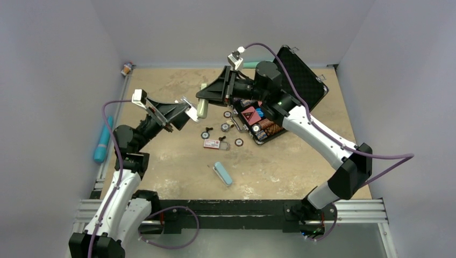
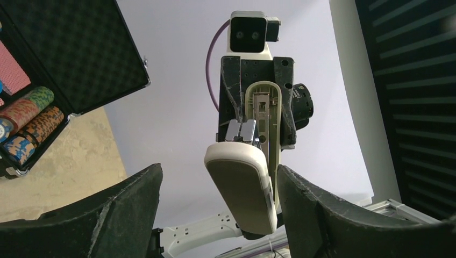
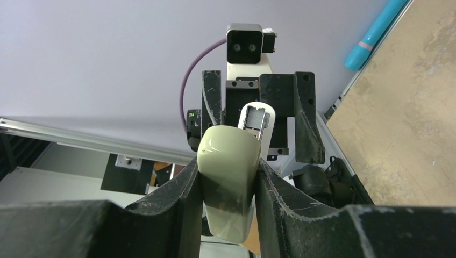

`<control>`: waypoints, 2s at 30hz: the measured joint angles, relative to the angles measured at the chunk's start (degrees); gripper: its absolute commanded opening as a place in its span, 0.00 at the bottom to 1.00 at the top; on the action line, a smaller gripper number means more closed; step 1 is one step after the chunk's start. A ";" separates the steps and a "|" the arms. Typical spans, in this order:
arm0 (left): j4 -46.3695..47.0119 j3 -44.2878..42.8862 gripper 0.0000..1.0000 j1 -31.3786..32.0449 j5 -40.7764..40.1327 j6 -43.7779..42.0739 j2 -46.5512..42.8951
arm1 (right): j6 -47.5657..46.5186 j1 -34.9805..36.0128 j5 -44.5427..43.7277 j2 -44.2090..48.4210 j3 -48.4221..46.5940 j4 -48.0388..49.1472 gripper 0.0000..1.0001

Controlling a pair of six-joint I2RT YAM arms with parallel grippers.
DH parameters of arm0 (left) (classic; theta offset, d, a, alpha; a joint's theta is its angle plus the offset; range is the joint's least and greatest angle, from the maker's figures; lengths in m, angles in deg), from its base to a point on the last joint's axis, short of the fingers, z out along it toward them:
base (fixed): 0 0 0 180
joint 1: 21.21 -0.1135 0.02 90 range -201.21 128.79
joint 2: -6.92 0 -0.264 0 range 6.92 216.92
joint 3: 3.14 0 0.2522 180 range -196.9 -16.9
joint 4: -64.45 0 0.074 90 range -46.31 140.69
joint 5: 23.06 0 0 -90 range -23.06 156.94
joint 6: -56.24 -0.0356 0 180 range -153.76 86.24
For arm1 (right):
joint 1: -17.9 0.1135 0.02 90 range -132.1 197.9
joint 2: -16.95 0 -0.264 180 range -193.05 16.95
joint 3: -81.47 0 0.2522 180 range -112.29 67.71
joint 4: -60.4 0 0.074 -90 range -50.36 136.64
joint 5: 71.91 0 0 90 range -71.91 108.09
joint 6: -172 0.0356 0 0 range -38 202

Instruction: Unload the staples from the stapler

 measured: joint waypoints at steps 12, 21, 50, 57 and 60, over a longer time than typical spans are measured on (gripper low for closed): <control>-0.76 -0.72 0.45 -0.07 -1.55 -0.07 0.39 | 0.15 0.57 1.01 -1.92 0.00 0.74 0.00; -11.67 -5.62 0.00 0.00 -2.36 -3.30 -2.40 | -0.72 1.07 1.33 -2.05 0.98 4.48 0.23; -102.27 -35.45 0.00 -0.24 -25.38 -54.58 7.26 | -22.29 -0.90 -13.05 7.82 9.05 -18.32 0.83; -102.84 -31.95 0.00 -0.28 -28.28 -59.21 8.72 | -23.58 0.24 -12.70 3.78 9.18 -18.25 0.56; -101.33 -31.12 0.00 -0.26 -28.35 -60.43 11.47 | -23.45 1.88 -11.93 -1.66 6.21 -17.97 0.45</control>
